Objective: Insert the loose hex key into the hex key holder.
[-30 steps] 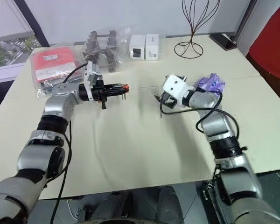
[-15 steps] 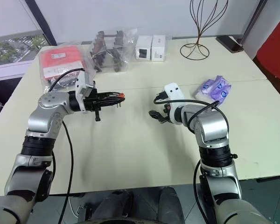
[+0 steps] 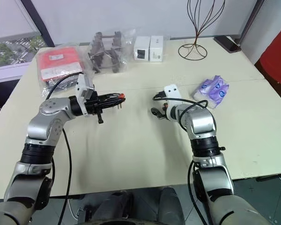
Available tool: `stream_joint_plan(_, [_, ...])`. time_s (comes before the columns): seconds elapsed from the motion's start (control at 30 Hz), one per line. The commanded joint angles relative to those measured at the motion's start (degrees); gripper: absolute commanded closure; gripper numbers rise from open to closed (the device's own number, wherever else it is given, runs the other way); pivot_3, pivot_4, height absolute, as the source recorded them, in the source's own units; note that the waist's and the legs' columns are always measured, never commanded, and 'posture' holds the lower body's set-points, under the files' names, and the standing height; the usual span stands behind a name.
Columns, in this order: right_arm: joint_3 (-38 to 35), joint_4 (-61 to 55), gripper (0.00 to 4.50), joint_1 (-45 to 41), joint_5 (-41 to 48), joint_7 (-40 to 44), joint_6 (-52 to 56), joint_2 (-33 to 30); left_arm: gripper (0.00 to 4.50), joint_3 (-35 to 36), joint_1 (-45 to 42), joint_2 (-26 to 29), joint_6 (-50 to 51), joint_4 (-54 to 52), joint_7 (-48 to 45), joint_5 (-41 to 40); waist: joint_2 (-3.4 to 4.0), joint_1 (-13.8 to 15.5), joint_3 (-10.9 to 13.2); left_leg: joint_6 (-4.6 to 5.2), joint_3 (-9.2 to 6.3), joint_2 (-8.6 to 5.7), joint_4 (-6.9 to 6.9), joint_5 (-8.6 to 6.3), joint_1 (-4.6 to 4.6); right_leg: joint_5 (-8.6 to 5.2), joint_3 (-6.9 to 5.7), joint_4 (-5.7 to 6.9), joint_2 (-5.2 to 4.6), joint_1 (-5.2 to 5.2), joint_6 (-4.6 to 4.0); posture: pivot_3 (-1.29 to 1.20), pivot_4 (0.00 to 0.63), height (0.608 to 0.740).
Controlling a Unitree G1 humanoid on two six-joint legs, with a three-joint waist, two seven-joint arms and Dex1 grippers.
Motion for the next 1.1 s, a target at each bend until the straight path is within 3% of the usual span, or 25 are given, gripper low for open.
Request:
stream_joint_plan(0.03, [3.09, 5.90, 1.44, -0.62, -1.26, -0.30, -1.76, 1.28, 4.50, -0.13, -0.74, -0.37, -1.22, -0.87, 0.63, -0.74, -0.05, -0.02, -0.05, 0.00, 0.00, 0.00, 0.00, 0.00, 0.00, 0.00, 0.00, 0.00, 0.00, 0.00, 0.00, 0.00, 0.150, 0.740])
stream_joint_plan(0.2, [5.99, 5.43, 4.15, 2.01, -2.09, 0.76, -0.47, 0.82, 4.50, 0.33, -0.23, -1.00, -2.15, -0.56, 1.80, -0.76, -0.11, -0.22, -0.29, 0.00, -0.01, 0.02, -0.04, 0.00, 0.02, 0.00, 0.00, 0.00, 0.01, 0.00, 0.00, 0.00, 0.150, 0.740])
stream_joint_plan(0.23, [6.49, 5.32, 4.46, 2.54, -2.29, 0.85, -0.47, 0.77, 4.50, 0.39, -0.08, -1.08, -2.37, -0.42, 1.94, -0.70, -0.13, -0.31, -0.38, 0.00, -0.01, 0.02, -0.06, 0.00, 0.03, 0.00, 0.00, 0.00, 0.02, 0.00, 0.00, 0.00, 0.150, 0.740])
stream_joint_plan(0.47, [4.84, 7.13, 4.46, 0.82, -2.53, 0.91, -6.42, 1.53, 4.50, 0.04, -0.98, -0.80, -3.01, 2.01, 1.51, -0.66, -0.42, -0.59, -0.87, -0.01, -0.03, 0.03, -0.10, -0.01, 0.06, 0.00, -0.01, -0.03, 0.03, 0.04, 0.00, 0.00, 0.150, 0.740])
stream_joint_plan(0.7, [-2.11, 7.53, 4.46, -5.42, 0.39, 6.32, -32.66, -0.35, 4.50, -0.93, -5.53, 1.40, -2.86, 9.51, -4.46, -0.79, -0.25, -1.25, -0.75, -0.01, -0.01, -0.01, -0.09, -0.01, -0.04, 0.00, 0.00, -0.03, 0.00, -0.07, 0.00, 0.00, 0.150, 0.740])
stream_joint_plan(0.8, [-4.20, 7.29, 4.46, -6.88, 2.75, 10.29, -41.09, -1.51, 4.50, 0.71, -9.90, 0.31, 1.67, 13.04, -6.38, -4.74, -0.26, -1.07, -0.75, -0.01, -0.07, -0.02, -0.13, -0.01, -0.08, 0.00, -0.06, -0.16, 0.00, -0.06, 0.00, 0.00, 0.150, 0.740])
stream_joint_plan(1.1, [-10.94, -3.84, 4.46, -7.85, 19.41, 15.49, -39.11, 2.60, 4.50, -1.82, -19.71, -2.08, -1.97, 25.92, -12.78, -2.28, -0.27, -1.32, -0.74, 0.00, -0.13, 0.00, -0.14, -0.01, -0.07, 0.00, -0.12, -0.21, 0.02, 0.00, 0.01, 0.00, 0.150, 0.740])
